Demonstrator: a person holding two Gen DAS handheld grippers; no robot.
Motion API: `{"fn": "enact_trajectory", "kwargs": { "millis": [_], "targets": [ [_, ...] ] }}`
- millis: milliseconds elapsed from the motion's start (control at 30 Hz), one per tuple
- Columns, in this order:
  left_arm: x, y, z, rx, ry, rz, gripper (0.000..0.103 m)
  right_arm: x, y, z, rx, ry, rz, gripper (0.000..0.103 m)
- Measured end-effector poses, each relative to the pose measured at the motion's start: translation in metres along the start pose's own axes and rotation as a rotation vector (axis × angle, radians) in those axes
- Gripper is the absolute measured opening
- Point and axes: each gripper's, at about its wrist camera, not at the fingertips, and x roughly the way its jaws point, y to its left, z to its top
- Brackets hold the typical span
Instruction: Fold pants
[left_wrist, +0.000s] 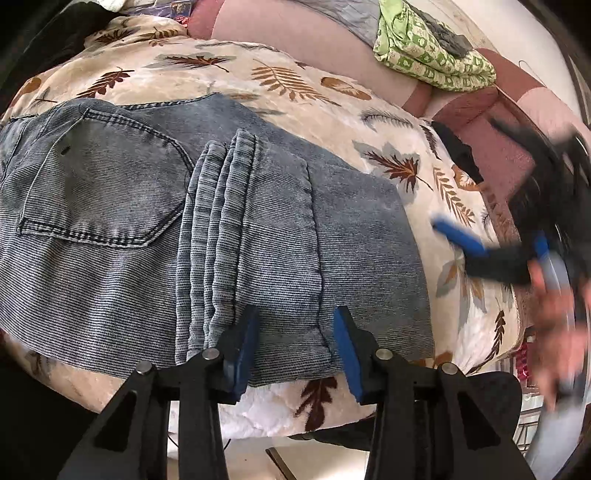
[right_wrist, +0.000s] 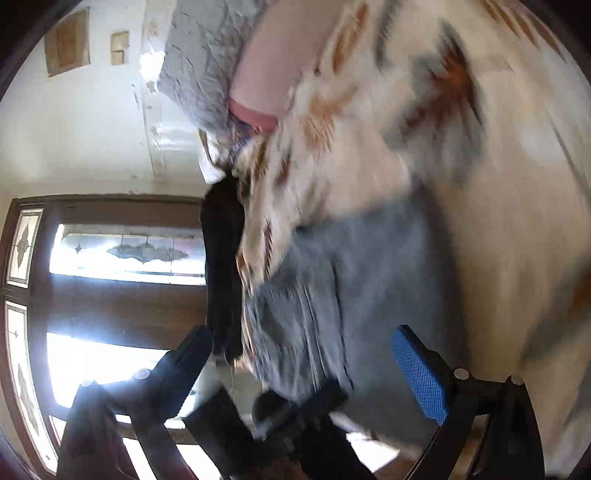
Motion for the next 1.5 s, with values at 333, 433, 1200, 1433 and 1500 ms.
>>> {"fn": "enact_trajectory", "kwargs": {
  "millis": [333, 433, 1200, 1433, 1500],
  "targets": [
    [-0.001, 0.002, 0.001, -0.006, -0.019, -0.063, 0.047, 0.011, -0.001, 0.026, -0.034, -0.013, -0.089, 0.099],
    [-0.017, 0.006, 0.0, -0.019, -0.054, -0.101, 0.05, -0.001, 0.006, -0.017, -0.064, 0.015, -0.094, 0.1],
    [-0.099, 0.262, -0.032, -0.824, -0.376, -0.215, 0.072, 0.105, 0.091, -0.113, -0.313, 0.252, -0.123, 0.103],
    [-0.095, 0.279, -0.025, -0.877, -0.405, -0.203, 0.072, 0.163, 0.117, -0.103, -0.245, 0.301, -0.056, 0.103],
    [-0.096, 0.282, -0.019, -0.869, -0.426, -0.183, 0.07, 0.189, 0.115, -0.096, -0.226, 0.316, -0.069, 0.103]
  ]
}}
